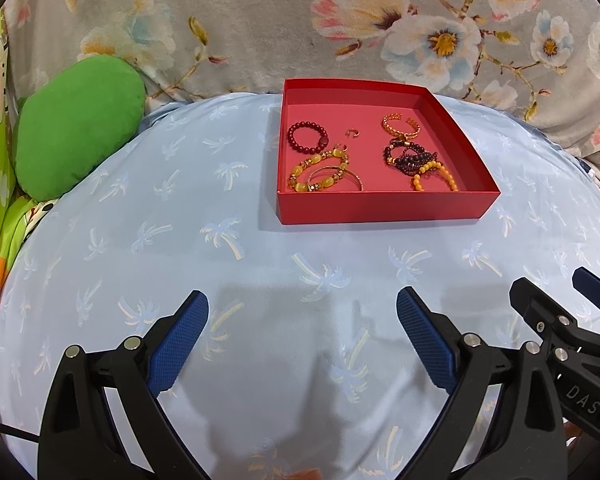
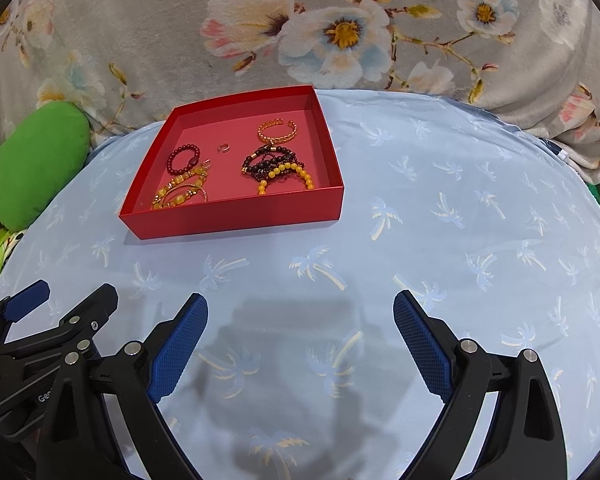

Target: Organize jewelry

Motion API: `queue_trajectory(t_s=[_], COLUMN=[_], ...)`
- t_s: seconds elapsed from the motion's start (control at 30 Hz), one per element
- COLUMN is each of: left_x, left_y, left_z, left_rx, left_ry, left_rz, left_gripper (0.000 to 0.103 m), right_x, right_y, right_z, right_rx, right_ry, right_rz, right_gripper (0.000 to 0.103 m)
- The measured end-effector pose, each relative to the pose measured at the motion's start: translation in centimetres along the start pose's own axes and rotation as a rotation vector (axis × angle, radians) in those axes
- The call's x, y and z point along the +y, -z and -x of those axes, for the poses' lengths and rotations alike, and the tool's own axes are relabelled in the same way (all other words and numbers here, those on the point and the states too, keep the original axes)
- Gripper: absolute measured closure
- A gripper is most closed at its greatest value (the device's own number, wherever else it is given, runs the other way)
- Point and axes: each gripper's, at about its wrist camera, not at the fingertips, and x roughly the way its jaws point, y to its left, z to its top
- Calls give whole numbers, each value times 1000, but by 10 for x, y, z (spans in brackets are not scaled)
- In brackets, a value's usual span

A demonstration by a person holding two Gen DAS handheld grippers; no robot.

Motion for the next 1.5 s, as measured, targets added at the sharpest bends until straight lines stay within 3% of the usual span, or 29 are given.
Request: queue_trajectory(t_s=[1.5], left_x=[-1], left_y=[-13], left_z=[-6], left_rx=[-20], left_ry=[-41], left_rz=[-5], left_gripper=[13], right_x=[4], right_y=[-15], right_z=[-2], right_rx=[-8], right_ry=[0], right_rz=[-2], right_gripper=[13])
